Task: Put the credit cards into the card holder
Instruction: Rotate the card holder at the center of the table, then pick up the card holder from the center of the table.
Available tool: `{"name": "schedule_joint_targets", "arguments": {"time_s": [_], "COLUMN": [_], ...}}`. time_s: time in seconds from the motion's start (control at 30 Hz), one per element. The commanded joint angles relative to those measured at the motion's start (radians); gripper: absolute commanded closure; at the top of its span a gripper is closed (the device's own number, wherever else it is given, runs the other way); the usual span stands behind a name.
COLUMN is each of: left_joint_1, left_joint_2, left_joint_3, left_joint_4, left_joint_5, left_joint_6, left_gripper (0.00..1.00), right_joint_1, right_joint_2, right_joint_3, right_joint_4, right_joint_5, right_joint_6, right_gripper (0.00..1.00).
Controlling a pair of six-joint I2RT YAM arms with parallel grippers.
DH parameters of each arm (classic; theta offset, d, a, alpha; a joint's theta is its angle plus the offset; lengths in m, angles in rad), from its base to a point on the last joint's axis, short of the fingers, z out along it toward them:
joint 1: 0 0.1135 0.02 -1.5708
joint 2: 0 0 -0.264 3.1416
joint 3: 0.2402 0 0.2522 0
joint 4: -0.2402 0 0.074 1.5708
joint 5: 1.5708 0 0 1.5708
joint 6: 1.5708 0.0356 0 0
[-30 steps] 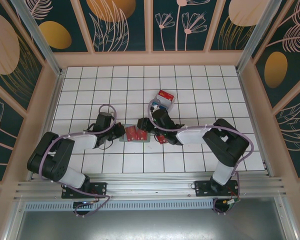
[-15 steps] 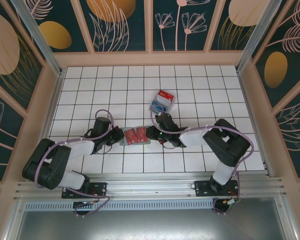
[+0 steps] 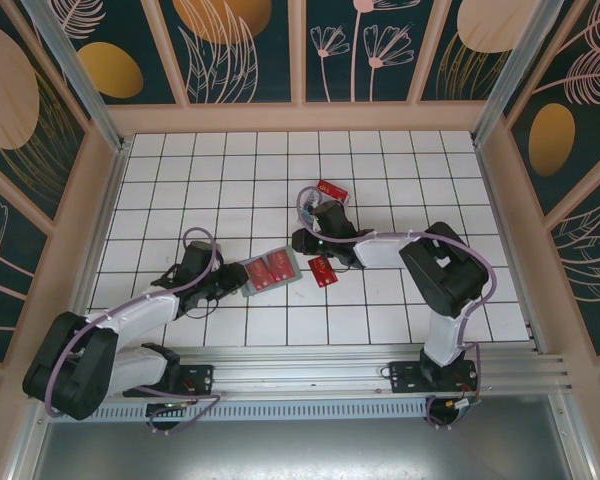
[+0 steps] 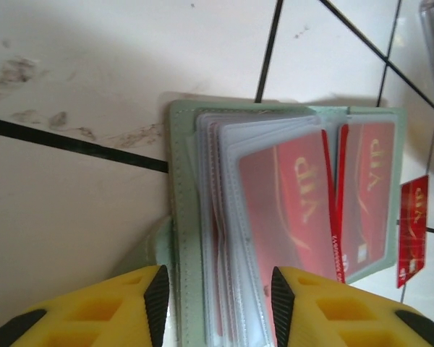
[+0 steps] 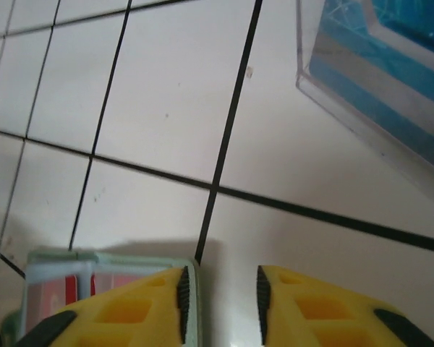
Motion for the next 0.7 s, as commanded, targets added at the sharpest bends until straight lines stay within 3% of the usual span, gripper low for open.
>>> {"name": "schedule_joint_targets", "arguments": {"time_s": [0.0, 0.07, 0.17, 0.3, 0.6, 0.67], "left_joint_1": [0.006, 0.018, 0.038, 0.071, 0.075, 0.075], "left_joint_2": [0.018, 0.035, 0.043, 0.059, 0.069, 0.059], "left_joint_3": [0.049, 0.063, 0.065, 0.037, 0.005, 0.001], "left_joint_4": [-0.079, -0.076, -0.057, -0.004, 0.045, 0.042], "left_joint_5": [-0.05, -0.06, -0.092, -0.09, -0.063, -0.065], "left_joint_6": [0.033, 0.043, 0.048, 0.04, 0.046, 0.053], "left_gripper": [0.55, 0.55, 0.58, 0.73, 1.0, 1.0], "right_joint_1": [0.049, 0.107, 0.203, 0.255, 0.333, 0.328], "right_joint_2": [-0.091, -0.093, -0.079, -0.025, 0.084, 0.084], "right_joint_3": [0.032, 0.058, 0.082, 0.14, 0.272, 0.269], "right_joint_4": [-0.11, -0.171, -0.237, -0.286, -0.367, -0.355], "right_joint_5": [-0.032, -0.034, 0.069, 0.071, 0.168, 0.163], "right_joint_6": [-0.192, -0.284, -0.363, -0.392, -0.417, -0.401], "right_gripper": [0.61, 0.57, 0.47, 0.26, 0.22, 0.22]}}
